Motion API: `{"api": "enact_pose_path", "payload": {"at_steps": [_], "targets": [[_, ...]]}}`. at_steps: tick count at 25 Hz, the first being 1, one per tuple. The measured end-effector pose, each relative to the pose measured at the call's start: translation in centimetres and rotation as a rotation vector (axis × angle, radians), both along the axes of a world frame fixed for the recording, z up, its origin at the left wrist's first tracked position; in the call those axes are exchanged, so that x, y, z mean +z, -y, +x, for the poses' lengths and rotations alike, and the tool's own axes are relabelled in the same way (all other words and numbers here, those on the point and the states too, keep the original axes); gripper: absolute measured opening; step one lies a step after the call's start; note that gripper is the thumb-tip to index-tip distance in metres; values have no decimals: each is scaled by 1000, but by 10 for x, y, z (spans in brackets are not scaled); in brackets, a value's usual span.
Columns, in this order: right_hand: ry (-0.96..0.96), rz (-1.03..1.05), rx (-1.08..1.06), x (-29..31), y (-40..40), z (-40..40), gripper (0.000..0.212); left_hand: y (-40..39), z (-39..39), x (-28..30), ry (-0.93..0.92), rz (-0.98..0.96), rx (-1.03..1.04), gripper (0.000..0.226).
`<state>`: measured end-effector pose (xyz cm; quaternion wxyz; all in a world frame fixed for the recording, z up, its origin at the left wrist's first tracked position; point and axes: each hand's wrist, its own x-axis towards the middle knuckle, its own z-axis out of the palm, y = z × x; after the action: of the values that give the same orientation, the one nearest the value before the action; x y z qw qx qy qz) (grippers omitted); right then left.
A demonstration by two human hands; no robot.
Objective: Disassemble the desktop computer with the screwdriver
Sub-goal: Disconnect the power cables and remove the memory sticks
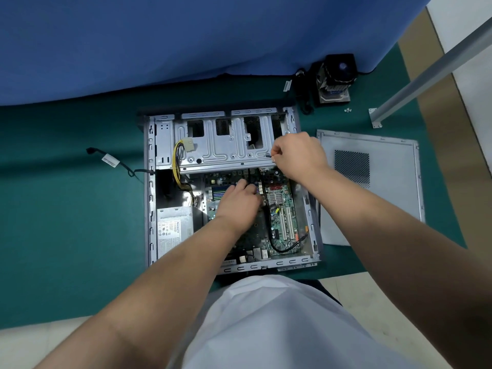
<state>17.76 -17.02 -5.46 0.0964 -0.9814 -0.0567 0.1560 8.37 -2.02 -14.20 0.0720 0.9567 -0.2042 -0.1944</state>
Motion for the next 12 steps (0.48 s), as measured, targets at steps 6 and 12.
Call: {"api": "enact_pose_path", "payload": {"at_steps": [6, 12], "targets": [[-34, 219, -123, -3, 7, -2, 11, -15, -6, 13, 170, -375, 90, 18], [-39, 514, -218, -6, 28, -13, 18, -22, 5, 35, 170, -663, 285, 19]]}}
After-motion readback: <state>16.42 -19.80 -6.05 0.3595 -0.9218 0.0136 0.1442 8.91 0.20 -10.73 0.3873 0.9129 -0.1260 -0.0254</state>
